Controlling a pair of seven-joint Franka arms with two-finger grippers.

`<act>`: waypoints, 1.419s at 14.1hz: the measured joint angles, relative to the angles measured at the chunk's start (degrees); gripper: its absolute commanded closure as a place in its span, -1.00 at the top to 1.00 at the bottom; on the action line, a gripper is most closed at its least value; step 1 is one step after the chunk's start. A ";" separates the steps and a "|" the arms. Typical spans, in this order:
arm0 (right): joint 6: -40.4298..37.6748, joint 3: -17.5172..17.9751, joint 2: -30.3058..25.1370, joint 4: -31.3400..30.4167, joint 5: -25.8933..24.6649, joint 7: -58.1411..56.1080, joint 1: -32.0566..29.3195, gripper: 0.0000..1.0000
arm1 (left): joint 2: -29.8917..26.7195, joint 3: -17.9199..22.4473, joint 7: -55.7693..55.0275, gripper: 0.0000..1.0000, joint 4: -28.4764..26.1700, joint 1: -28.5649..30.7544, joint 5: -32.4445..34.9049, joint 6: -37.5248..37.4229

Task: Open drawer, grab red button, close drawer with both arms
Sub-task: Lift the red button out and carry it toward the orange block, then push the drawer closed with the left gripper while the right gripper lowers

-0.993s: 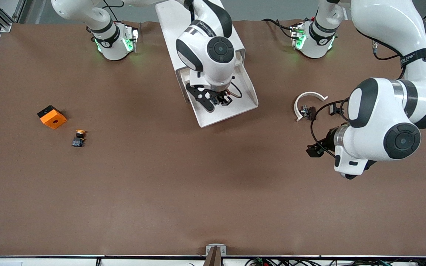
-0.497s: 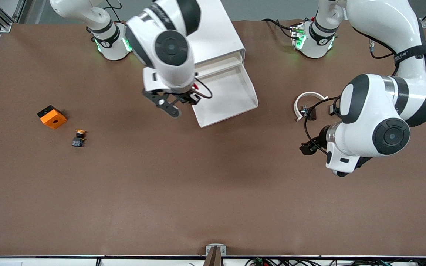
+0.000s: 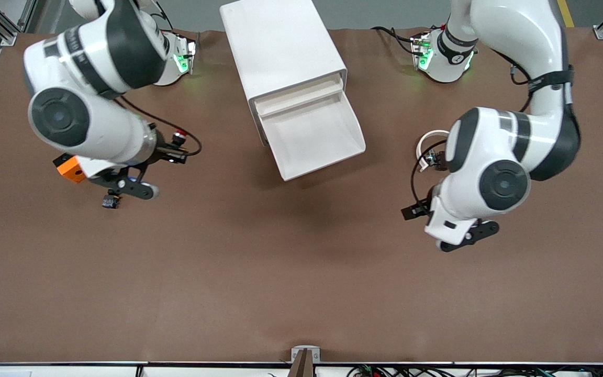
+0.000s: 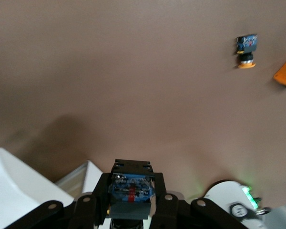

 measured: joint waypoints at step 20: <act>54.53 -0.11 0.22 -39.24 -9.91 -33.97 -19.36 -0.85 | -8.97 -8.91 -8.45 1.00 -30.85 -14.31 -2.65 26.19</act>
